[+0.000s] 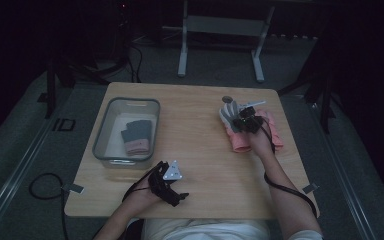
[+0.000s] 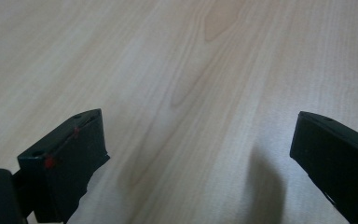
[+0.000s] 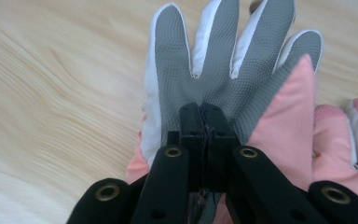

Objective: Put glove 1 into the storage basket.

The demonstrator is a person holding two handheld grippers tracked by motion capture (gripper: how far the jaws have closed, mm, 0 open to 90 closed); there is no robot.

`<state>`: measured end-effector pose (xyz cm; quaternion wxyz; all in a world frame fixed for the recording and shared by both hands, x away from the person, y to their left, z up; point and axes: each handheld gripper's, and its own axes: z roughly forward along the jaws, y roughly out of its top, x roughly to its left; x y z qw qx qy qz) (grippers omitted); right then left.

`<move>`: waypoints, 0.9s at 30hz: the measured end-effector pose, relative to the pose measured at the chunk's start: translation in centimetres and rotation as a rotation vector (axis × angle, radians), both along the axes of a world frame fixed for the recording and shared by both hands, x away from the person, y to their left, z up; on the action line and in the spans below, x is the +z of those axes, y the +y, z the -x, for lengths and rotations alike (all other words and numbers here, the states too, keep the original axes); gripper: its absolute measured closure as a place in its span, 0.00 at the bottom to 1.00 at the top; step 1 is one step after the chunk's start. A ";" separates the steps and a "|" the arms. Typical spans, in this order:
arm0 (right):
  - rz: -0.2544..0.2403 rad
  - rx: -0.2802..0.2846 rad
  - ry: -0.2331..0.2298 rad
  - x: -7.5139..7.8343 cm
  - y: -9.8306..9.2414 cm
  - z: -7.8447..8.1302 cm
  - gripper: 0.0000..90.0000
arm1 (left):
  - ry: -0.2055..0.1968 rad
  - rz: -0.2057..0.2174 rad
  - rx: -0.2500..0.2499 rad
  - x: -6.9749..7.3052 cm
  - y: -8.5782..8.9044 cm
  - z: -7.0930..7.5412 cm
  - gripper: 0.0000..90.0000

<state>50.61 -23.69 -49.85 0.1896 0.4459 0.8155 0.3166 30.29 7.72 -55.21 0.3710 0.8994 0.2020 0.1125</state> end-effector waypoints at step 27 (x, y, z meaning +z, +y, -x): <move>-0.168 -0.135 -0.055 3.6 7.1 13.0 0.98 | -0.022 -0.013 -0.015 0.3 -0.2 0.3 0.03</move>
